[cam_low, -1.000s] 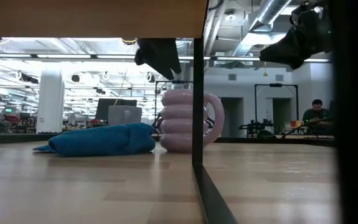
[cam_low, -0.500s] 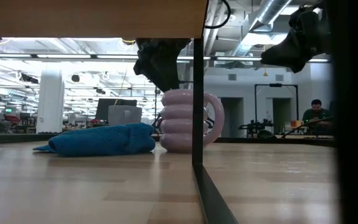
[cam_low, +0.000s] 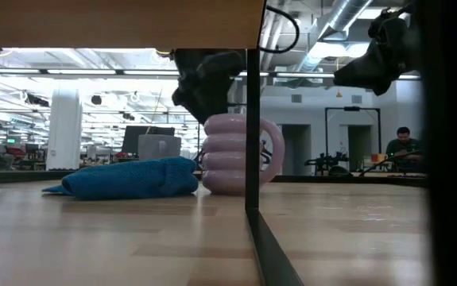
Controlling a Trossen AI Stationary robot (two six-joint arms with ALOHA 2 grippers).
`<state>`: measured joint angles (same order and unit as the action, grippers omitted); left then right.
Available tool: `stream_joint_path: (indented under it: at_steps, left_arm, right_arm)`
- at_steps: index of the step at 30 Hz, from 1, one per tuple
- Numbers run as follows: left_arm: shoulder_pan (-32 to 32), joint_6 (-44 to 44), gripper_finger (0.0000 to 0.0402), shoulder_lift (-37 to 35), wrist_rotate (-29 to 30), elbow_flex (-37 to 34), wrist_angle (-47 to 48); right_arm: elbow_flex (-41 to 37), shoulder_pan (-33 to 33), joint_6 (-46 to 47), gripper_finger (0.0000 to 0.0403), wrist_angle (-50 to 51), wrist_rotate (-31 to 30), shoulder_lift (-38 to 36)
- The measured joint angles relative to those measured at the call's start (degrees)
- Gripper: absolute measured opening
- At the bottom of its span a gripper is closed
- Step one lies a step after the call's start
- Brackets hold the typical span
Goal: Stack small to large cups/mugs on shelf
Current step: Put the violet cup on the shelf
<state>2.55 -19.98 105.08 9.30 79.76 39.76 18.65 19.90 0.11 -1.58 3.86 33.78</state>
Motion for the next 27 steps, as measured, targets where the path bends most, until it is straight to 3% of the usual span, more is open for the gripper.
stream_joint_path:
  at_steps: [9,13,20,27]
  left_arm:
    - [0.35,1.48,0.0171,0.0,-2.6,-0.02,0.22]
    - [0.35,2.49,0.013,0.02,-2.6,-0.02,0.01]
    - [0.35,7.58,0.0017,0.01,-2.81,-0.09,-0.38]
    - [0.5,9.52,0.001,0.02,-3.37,-0.11,-0.5]
  right_arm:
    - [0.0,0.0,-0.01,0.018,-0.02,0.0,0.0]
    - [0.0,0.0,-0.01,0.018,0.0,0.0,0.0]
    - [0.0,0.0,-0.01,0.0178,2.0,-0.01,0.0]
    - [0.0,0.0,0.0,0.0176,3.8,0.0,0.0]
